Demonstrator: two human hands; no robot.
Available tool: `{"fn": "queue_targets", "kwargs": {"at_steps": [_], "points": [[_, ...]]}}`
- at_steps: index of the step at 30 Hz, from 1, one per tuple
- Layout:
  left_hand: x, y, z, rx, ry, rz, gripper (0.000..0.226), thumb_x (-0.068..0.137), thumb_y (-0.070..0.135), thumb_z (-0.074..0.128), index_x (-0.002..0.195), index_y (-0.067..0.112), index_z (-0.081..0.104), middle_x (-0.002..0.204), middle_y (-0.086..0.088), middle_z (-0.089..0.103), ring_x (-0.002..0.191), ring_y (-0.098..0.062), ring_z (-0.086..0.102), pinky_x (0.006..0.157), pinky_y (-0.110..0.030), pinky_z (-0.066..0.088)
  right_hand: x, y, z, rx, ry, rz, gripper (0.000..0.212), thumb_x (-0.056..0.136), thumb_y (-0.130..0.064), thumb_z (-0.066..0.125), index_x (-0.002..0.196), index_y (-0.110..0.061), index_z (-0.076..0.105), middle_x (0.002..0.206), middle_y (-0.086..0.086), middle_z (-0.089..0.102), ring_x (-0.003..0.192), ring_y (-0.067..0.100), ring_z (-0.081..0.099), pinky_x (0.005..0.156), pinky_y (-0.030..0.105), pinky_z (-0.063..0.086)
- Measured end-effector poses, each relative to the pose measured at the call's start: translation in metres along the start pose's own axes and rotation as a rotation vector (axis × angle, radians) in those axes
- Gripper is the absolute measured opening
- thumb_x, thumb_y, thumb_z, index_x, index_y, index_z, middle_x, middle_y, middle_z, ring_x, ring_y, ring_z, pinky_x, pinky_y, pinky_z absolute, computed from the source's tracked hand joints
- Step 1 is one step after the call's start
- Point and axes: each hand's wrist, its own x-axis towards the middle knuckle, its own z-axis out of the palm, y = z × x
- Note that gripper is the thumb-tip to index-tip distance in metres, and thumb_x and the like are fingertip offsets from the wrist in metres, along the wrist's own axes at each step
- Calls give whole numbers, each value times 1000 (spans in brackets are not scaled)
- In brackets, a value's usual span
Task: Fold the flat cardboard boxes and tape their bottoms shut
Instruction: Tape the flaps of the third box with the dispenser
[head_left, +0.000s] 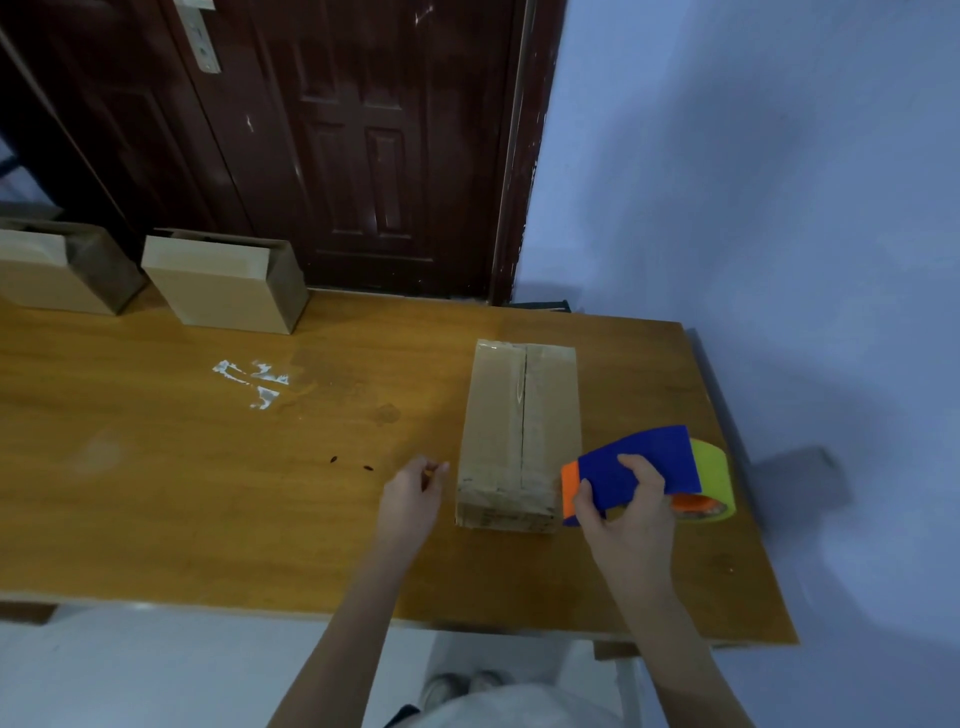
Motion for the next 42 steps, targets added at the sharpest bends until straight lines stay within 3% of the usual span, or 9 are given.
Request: {"fn": "queue_targets", "kwargs": {"at_steps": [6, 14, 17, 20, 23, 26, 31, 36, 42], "points": [[-5, 1, 20, -172, -54, -66, 26, 100, 30, 39, 111, 10, 52, 77, -1, 58, 63, -15, 55, 56, -31, 47, 3, -4, 1, -30, 55, -82, 48, 75, -19, 71, 114, -19, 41, 92, 17, 58, 73, 30, 59, 48, 45, 52], [-8, 0, 30, -747, -151, -586, 23, 98, 28, 48, 107, 7, 53, 73, -8, 50, 63, -18, 48, 54, -29, 41, 2, -4, 1, -30, 22, -34, 45, 76, -19, 70, 113, -16, 45, 92, 18, 59, 74, 31, 60, 49, 46, 53], [-12, -6, 33, -685, -130, -646, 18, 96, 20, 52, 104, 4, 55, 79, -8, 53, 72, -21, 49, 64, -33, 43, 2, 0, 2, 0, -3, 44, 46, 76, -13, 76, 113, -11, 49, 98, 18, 58, 80, 31, 60, 53, 47, 54], [-21, -4, 25, -329, 113, -381, 18, 96, 10, 47, 112, 7, 54, 103, -10, 60, 93, -23, 55, 78, -34, 44, 2, -1, 2, 15, 10, 36, 46, 75, -11, 77, 112, -12, 49, 97, 17, 58, 78, 30, 60, 52, 46, 54], [-30, 15, 10, 208, 442, 345, 26, 93, 7, 49, 117, 5, 58, 110, -9, 64, 105, -27, 60, 87, -37, 47, 2, -3, 0, 32, 23, 22, 52, 75, -10, 77, 113, -22, 42, 97, 16, 57, 78, 29, 60, 51, 44, 54], [-32, 26, 17, 495, 323, 773, 47, 92, 30, 46, 132, 5, 51, 136, -7, 52, 131, -25, 45, 108, -44, 34, 2, -4, -2, 26, 31, -10, 54, 75, -11, 76, 112, -26, 39, 95, 16, 58, 77, 28, 59, 52, 39, 53], [-31, 10, 33, 767, 90, 846, 54, 93, 35, 32, 135, 5, 47, 138, -11, 51, 133, -21, 41, 109, -42, 32, 0, -3, -4, 97, 41, 51, 53, 77, -10, 76, 120, -16, 46, 98, 10, 58, 79, 24, 61, 57, 39, 56], [-35, 19, 35, 735, 108, 794, 55, 82, 22, 70, 131, 3, 53, 135, -17, 52, 128, -27, 48, 106, -42, 39, 1, -3, -10, 261, 62, 195, 55, 77, -3, 75, 115, -21, 41, 95, -16, 47, 79, 9, 58, 63, 31, 53], [-42, 29, 37, 750, 5, 930, 71, 78, 10, 69, 141, 6, 38, 146, -12, 41, 137, -23, 36, 114, -40, 27, -3, -2, -11, 335, 102, 248, 57, 75, 1, 75, 112, -21, 38, 96, -18, 47, 80, 0, 59, 64, 14, 51]]}}
